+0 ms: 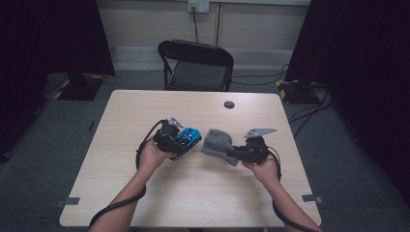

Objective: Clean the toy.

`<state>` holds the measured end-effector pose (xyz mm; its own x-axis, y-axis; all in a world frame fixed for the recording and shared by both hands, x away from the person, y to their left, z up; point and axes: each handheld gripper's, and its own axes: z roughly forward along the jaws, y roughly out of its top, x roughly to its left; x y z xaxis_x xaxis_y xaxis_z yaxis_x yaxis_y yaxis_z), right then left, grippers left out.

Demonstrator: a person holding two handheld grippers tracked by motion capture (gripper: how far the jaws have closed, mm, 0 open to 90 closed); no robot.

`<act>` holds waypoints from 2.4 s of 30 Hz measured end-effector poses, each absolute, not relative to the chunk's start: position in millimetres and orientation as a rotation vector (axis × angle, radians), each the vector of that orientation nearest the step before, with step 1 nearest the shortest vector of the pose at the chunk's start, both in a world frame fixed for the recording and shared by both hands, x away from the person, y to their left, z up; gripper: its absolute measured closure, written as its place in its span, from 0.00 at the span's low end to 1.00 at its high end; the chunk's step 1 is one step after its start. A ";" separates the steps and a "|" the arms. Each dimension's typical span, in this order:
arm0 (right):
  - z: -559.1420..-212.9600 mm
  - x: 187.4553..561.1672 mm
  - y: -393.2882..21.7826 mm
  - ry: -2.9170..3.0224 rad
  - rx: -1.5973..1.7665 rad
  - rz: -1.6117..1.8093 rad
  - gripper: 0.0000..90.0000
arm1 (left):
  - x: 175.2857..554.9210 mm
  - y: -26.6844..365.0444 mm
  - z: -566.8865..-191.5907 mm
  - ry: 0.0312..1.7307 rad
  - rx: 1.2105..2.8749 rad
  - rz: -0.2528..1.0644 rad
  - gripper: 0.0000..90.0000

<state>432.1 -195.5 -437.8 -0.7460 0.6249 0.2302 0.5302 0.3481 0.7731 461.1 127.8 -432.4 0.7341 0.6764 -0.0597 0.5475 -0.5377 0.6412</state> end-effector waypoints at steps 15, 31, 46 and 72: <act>-420.4 473.4 -192.7 2.357 1.207 1.346 0.86 | 434.3 104.0 -429.2 0.768 2.304 0.176 0.31; -429.7 480.0 -164.7 2.455 1.140 1.352 0.86 | 431.0 91.0 -434.8 0.714 2.341 0.133 0.31; -434.7 476.3 -157.2 2.531 1.093 1.361 0.86 | 435.3 89.8 -437.8 0.714 2.364 0.141 0.31; -446.5 458.4 -165.1 2.605 1.055 1.382 0.86 | 452.5 114.3 -440.7 0.838 2.333 0.198 0.31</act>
<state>458.4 -165.1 -446.5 -0.7730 0.5645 0.2894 0.5562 0.3838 0.7371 452.5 114.3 -440.7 0.7853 0.6150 -0.0713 0.5183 -0.5900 0.6191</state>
